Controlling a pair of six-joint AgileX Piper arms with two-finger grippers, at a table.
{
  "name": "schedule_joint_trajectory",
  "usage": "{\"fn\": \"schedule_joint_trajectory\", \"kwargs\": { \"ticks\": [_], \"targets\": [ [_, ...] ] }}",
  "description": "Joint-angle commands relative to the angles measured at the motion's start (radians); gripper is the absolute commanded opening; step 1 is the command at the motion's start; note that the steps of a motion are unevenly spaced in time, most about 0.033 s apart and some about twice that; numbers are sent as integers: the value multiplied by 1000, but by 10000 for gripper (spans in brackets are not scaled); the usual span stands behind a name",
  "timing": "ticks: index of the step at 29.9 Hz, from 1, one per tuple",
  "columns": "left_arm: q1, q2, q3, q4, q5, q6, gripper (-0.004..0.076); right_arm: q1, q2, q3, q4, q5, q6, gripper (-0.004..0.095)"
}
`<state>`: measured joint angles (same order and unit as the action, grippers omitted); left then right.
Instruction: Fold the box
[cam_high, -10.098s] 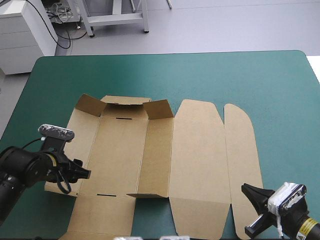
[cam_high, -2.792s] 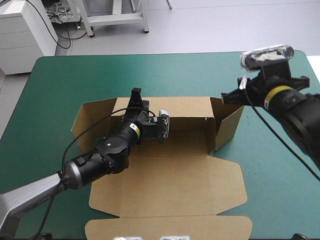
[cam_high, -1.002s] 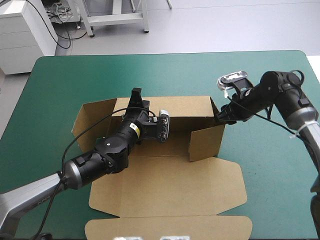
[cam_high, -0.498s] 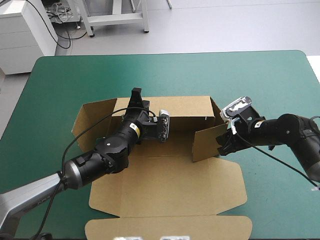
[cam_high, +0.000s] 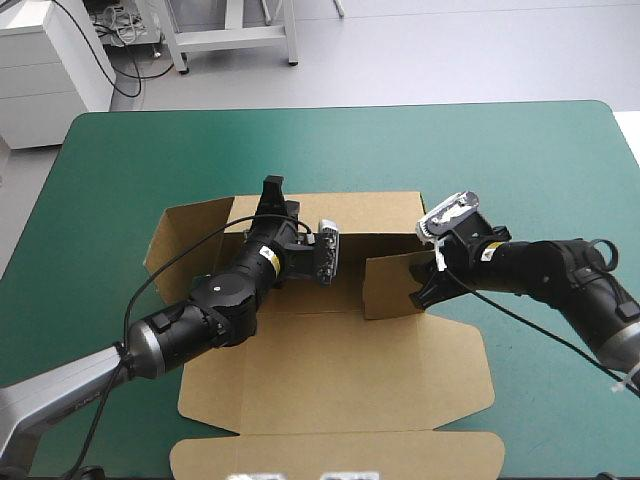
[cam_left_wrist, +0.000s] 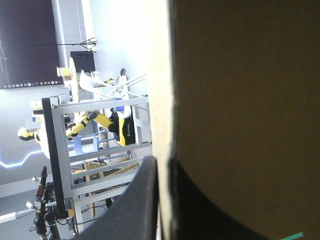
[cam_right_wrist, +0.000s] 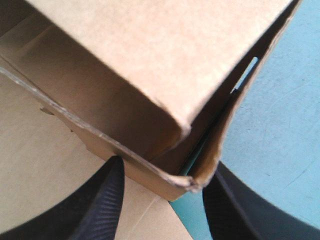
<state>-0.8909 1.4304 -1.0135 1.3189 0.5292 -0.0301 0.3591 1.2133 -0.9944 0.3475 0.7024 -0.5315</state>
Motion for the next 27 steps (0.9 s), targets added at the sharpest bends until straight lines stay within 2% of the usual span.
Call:
{"fn": "schedule_joint_trajectory", "kwargs": {
  "ticks": [1, 3, 5, 10, 19, 22, 24, 27],
  "targets": [
    [-4, -34, -23, 6, -37, -7, -8, 79, -11, -24, -235, -113, 278, 442],
    [-4, -34, -23, 6, -37, -8, -8, 117, -2, -24, -347, -115, 413, 442],
    [-4, -34, -23, 4, -37, -8, -8, 148, 9, -24, -406, -139, 501, 442],
    [-4, -34, -23, 2, -37, -8, -8, 188, 28, -14, -441, -229, 585, 431],
    [-4, -34, -23, -7, -47, -8, -8, 197, 29, 82, -478, -340, 691, 323],
    [-4, -34, -23, -9, -79, -8, -8, 205, 29, 84, -475, -367, 722, 195],
    [-6, -34, -23, -23, -92, -8, -7, 206, 29, 84, -473, -376, 727, 10],
    [-29, -34, -23, -32, -83, -8, -6, 206, 29, 84, -474, -381, 744, -5]
  ]
}}
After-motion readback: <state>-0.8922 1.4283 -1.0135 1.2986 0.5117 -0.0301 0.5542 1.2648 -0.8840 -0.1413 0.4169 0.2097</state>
